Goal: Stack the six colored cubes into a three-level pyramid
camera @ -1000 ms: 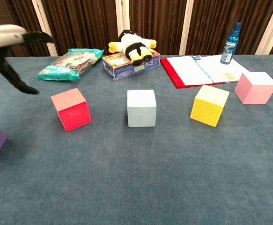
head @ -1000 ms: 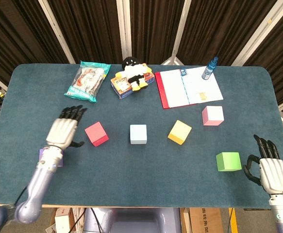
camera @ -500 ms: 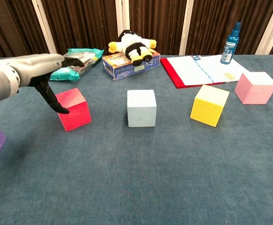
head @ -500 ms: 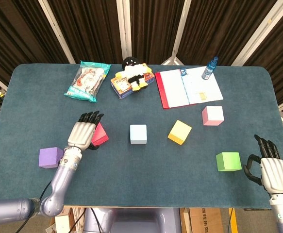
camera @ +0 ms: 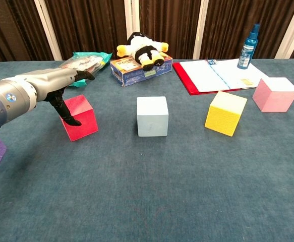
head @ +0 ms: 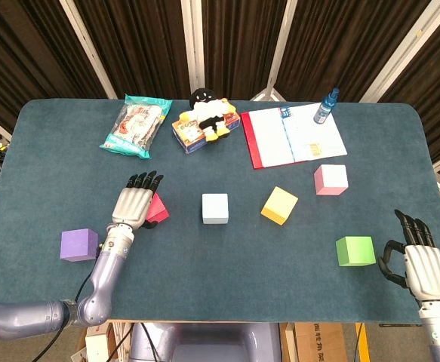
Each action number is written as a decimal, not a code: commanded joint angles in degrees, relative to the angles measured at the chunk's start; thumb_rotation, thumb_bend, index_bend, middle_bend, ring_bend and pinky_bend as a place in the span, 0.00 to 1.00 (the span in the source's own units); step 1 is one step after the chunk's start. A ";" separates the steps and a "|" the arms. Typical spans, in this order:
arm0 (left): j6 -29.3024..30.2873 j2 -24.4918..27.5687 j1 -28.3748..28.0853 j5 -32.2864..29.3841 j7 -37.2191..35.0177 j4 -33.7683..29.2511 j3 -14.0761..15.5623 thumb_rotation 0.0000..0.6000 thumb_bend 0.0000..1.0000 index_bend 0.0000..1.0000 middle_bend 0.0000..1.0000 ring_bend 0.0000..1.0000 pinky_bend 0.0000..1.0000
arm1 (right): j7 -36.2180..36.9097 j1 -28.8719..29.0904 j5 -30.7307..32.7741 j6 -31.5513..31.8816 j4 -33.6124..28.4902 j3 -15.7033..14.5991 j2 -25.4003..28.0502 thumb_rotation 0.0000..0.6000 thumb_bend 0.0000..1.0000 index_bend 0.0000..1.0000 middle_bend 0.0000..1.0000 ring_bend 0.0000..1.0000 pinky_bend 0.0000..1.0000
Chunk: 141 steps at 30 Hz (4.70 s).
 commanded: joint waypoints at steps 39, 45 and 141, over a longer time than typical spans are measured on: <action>-9.43 8.62 -1.65 -6.71 -3.14 -0.68 1.56 1.00 0.22 0.00 0.08 0.00 0.03 | -1.68 0.29 0.98 -0.79 -0.65 0.03 -0.21 1.00 0.39 0.00 0.00 0.00 0.00; -10.31 9.47 -2.64 -6.63 -3.91 -0.67 2.25 1.00 0.22 0.00 0.14 0.00 0.03 | -1.83 0.29 1.01 -0.73 -0.60 0.05 -0.26 1.00 0.39 0.00 0.00 0.00 0.00; -3.61 -4.91 -18.24 -21.57 2.06 4.69 -3.61 1.00 0.26 0.00 0.38 0.03 0.03 | 2.40 1.07 3.98 -4.76 -2.89 0.12 1.35 1.00 0.39 0.00 0.00 0.00 0.00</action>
